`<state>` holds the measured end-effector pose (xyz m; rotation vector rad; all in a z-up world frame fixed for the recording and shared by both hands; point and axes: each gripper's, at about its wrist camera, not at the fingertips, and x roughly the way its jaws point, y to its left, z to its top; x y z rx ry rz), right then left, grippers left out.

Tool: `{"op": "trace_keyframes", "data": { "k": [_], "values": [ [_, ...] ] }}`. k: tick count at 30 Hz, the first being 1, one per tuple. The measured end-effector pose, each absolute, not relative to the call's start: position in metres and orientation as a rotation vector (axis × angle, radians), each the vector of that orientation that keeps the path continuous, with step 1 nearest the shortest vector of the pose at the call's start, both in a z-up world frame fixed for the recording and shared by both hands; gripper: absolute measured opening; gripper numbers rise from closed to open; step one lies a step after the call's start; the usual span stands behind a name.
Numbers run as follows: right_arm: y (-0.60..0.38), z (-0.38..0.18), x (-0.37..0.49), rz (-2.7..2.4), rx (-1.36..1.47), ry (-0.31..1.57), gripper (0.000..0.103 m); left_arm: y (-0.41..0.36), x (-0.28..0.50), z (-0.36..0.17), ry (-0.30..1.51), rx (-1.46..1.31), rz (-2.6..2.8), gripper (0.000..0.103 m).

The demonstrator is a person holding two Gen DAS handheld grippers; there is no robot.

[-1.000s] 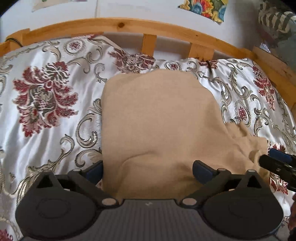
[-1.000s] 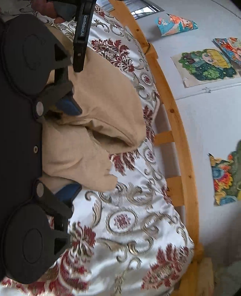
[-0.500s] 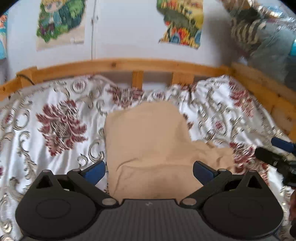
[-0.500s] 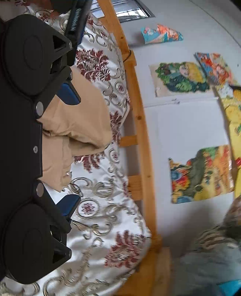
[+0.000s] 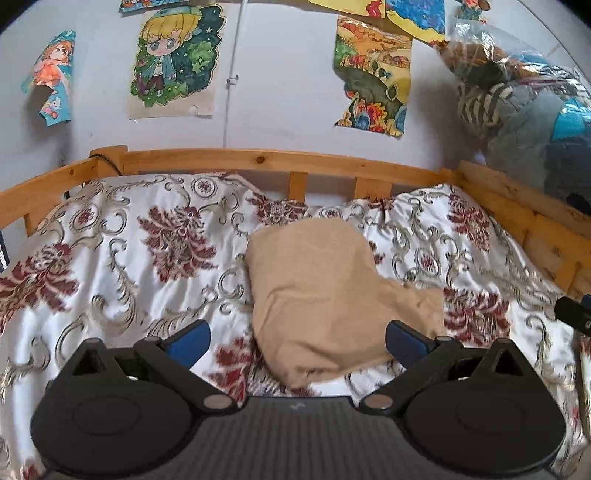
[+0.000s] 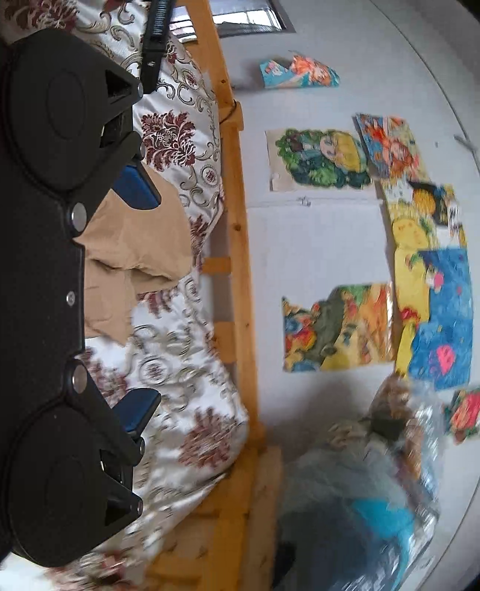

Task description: Fold large clothes

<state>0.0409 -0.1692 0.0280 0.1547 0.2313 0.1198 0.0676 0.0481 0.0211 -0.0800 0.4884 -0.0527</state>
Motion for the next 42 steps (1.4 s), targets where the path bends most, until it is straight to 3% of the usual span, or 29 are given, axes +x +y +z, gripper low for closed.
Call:
{"op": "trace_keyframes", "data": {
  "k": [42],
  "values": [
    [-0.166,0.004,0.025,0.05,0.19,0.318,0.102,0.059,0.057,0.003,0.538,-0.1,-0.03,0.102]
  ]
}}
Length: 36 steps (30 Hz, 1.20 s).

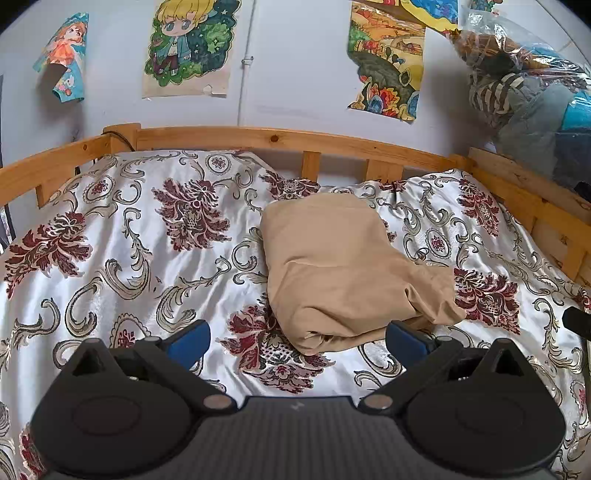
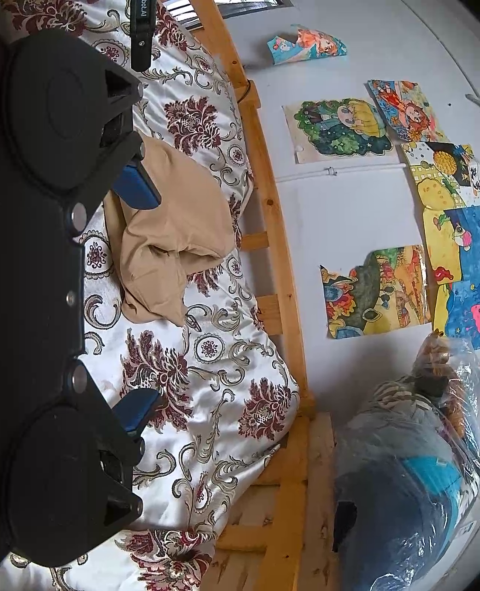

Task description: Fold large clothes

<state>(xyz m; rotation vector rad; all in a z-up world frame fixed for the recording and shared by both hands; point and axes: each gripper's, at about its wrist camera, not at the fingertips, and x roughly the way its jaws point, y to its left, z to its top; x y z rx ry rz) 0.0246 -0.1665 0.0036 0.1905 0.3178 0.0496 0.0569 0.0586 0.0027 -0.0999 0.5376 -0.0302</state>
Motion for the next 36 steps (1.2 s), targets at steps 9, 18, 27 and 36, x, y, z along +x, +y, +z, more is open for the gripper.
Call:
{"op": "trace_keyframes", "data": {
  "k": [9,18,27,36],
  "values": [
    [-0.163,0.0,0.024,0.041,0.196,0.322,0.102,0.057,0.055,0.003,0.531,-0.098,-0.022,0.102],
    [-0.163,-0.001,0.024,0.038,0.198,0.325,0.102,0.057,0.056,0.002,0.542,-0.101,-0.033,0.102],
    [-0.163,-0.003,0.025,0.036,0.202,0.329,0.102,0.057,0.056,0.001,0.546,-0.1,-0.034,0.102],
    [-0.162,-0.008,0.024,0.013,0.206,0.336,0.102,0.058,0.057,0.002,0.55,-0.086,-0.031,0.102]
  ]
}}
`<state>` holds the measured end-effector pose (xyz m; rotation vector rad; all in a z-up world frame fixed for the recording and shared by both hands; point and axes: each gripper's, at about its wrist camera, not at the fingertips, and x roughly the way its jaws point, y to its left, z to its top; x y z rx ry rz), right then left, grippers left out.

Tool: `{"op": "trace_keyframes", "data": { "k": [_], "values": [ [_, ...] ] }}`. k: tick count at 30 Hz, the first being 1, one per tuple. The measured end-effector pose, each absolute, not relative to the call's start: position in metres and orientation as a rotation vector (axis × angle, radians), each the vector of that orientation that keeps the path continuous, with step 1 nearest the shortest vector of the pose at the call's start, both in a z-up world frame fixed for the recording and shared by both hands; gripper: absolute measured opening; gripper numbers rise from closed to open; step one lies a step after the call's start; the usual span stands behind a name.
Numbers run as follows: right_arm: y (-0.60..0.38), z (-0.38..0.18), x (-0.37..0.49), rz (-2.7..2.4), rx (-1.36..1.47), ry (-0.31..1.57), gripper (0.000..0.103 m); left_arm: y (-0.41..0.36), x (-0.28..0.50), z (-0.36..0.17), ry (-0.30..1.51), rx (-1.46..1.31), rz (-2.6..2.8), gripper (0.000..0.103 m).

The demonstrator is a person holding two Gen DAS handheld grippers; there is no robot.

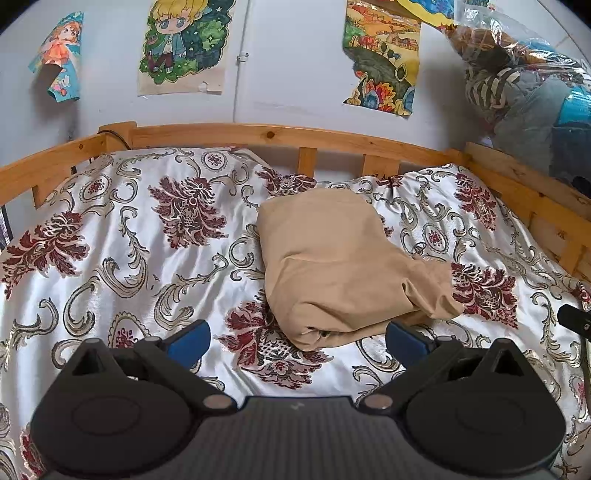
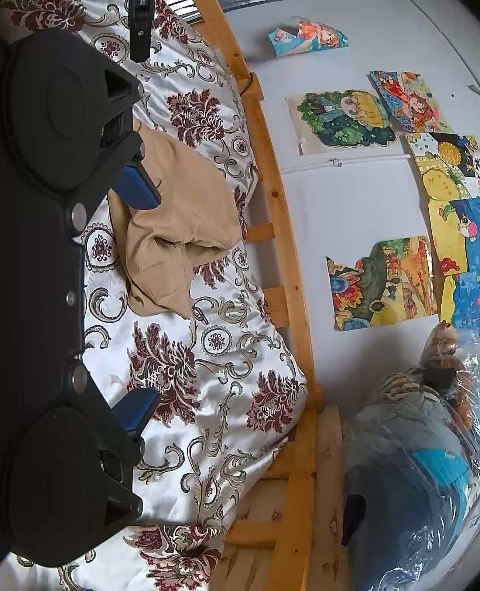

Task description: Fold large clothes

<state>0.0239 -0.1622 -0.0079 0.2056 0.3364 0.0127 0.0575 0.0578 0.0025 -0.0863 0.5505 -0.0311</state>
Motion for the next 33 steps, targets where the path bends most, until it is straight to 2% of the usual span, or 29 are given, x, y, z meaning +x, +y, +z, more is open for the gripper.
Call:
{"op": "trace_keyframes", "data": {
  "k": [6,33],
  "values": [
    [-0.161,-0.0073,0.025,0.008,0.207,0.345,0.102,0.0502,0.0611,-0.0001,0.568,0.009,0.028,0.102],
    [-0.158,-0.0041,0.0237,-0.003,0.212,0.348,0.102,0.0469,0.0568,-0.0039,0.547,0.049,0.019,0.102]
  ]
}}
